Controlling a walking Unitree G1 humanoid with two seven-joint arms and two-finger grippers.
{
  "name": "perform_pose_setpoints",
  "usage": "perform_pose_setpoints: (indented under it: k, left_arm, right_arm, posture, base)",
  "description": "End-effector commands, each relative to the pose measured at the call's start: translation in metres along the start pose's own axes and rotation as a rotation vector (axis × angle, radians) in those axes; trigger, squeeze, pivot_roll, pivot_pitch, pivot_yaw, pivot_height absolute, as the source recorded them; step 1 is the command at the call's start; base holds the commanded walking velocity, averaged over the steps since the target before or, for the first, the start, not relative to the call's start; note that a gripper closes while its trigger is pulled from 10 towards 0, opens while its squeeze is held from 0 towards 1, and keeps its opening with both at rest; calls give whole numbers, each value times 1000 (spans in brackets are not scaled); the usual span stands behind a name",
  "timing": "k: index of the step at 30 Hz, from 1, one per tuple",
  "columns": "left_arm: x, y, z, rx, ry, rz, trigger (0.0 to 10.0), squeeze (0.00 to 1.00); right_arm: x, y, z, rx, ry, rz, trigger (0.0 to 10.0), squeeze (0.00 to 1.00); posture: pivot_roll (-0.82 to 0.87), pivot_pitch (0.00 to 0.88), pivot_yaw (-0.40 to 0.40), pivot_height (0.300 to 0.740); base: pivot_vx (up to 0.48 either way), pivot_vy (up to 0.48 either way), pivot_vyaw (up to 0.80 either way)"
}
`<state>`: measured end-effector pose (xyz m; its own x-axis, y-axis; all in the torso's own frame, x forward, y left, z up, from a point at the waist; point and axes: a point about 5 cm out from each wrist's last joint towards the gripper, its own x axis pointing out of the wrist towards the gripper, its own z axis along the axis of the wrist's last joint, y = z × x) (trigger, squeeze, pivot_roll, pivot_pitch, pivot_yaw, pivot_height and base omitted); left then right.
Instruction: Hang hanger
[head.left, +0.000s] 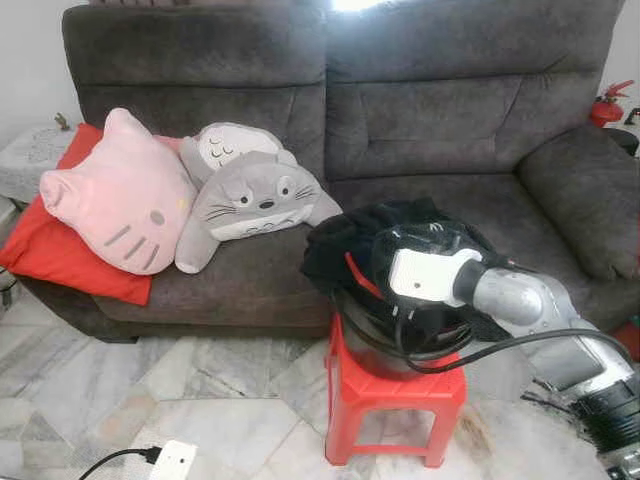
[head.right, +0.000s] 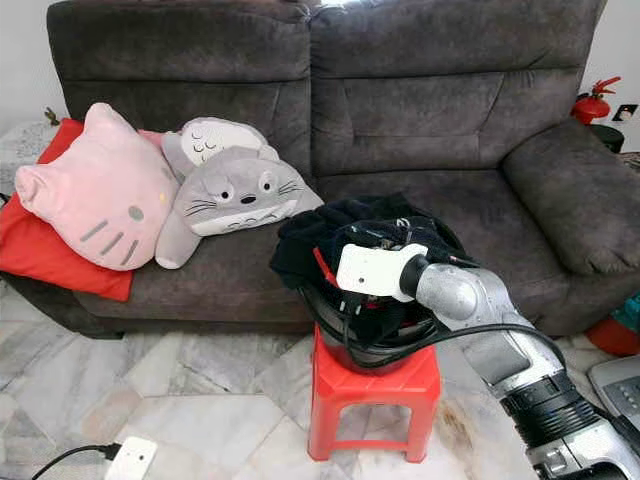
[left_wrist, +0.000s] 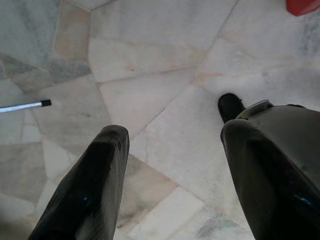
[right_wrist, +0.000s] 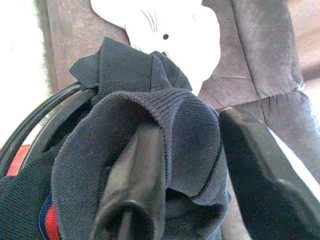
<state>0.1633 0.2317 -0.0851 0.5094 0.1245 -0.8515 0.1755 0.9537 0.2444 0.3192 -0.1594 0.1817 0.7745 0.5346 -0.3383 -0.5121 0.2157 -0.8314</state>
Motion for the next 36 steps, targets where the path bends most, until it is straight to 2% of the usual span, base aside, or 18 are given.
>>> perform_pose_setpoints:
  k: [1, 6, 7, 8, 9, 11, 16, 21, 24, 25, 29, 33, 36]
  left_arm:
    - [-1, 1, -5, 5, 14, -5, 10000, 0]
    - [0, -4, -4, 6, 14, -10, 10000, 0]
    - [0, -9, -3, 6, 13, -16, 10000, 0]
    - [0, -11, -2, 7, 12, -19, 10000, 0]
    - [1, -13, -1, 8, 11, -22, 10000, 0]
    - [1, -16, 0, 8, 9, -25, 10000, 0]
    - [1, -21, 1, 11, 6, -30, 10000, 0]
    - [0, -15, -3, 11, 10, -22, 10000, 0]
    - [-1, -5, -7, 9, 15, -12, 10000, 0]
    - [-2, 3, -9, 8, 18, -4, 10000, 0]
    - [-3, 13, -11, 7, 20, 6, 10000, 0]
    - [-3, 12, -9, 6, 17, 5, 10000, 0]
    - [-1, 5, -5, 9, 11, -1, 10000, 0]
  right_arm:
    - [-4, -9, 6, -28, -12, 0, 10000, 945]
    - [-10, -13, 9, -65, -6, -7, 10000, 906]
    - [-14, -15, 11, -69, -1, -31, 10000, 475]
    - [-16, -16, 12, -68, 1, -41, 10000, 475]
    - [-19, -15, 13, -61, -2, -42, 10000, 35]
    - [-23, -11, 15, -37, -7, -30, 10000, 0]
    - [-34, 4, 13, 15, 10, 22, 10000, 0]
    - [-42, 9, 12, 53, 39, 6, 10000, 0]
    - [-45, 11, 10, 88, 59, -21, 10000, 0]
    - [-45, 14, 8, 99, 71, -40, 10000, 0]
    - [-44, 20, 9, 150, 73, -115, 10000, 0]
    - [-45, 22, 8, 199, 87, -183, 10000, 0]
    - [-46, 25, 3, 291, 128, -263, 10000, 0]
  posture:
    - [-233, 0, 49, 727]
    - [-235, 0, 48, 727]
    - [-237, 0, 47, 727]
    - [-237, 0, 47, 727]
    - [-237, 0, 47, 727]
    - [-242, 0, 48, 727]
    - [-247, 0, 49, 727]
    - [-248, 0, 48, 727]
    - [-251, 0, 48, 727]
    - [-250, 0, 47, 727]
    - [-249, 0, 46, 727]
    - [-247, 0, 44, 727]
    - [-249, 0, 43, 727]
  base:
    - [0, 0, 0]
    - [0, 0, 0]
    - [0, 0, 0]
    - [0, 0, 0]
    - [0, 0, 0]
    - [0, 0, 0]
    - [0, 0, 0]
    - [0, 0, 0]
    - [0, 0, 0]
    - [0, 0, 0]
    - [0, 0, 0]
    - [0, 0, 0]
    - [0, 0, 0]
